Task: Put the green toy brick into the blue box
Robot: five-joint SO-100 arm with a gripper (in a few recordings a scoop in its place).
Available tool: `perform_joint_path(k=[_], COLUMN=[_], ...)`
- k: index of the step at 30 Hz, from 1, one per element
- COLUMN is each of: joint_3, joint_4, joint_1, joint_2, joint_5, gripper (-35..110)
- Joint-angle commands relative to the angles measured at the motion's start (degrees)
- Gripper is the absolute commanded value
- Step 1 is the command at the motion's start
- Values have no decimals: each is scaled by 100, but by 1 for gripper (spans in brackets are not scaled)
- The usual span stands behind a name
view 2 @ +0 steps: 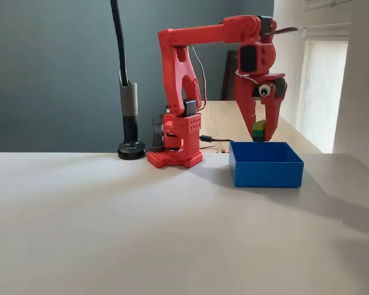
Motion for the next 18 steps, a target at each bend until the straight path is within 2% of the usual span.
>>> perform_joint_path(k=[1, 8, 18], joint_3=[-457, -404, -35], joint_4=[343, 519, 501], joint_1=[-923, -1635, -1679], joint_2=[457, 448, 439], joint_5=[185, 483, 554], gripper=[0, 0, 0])
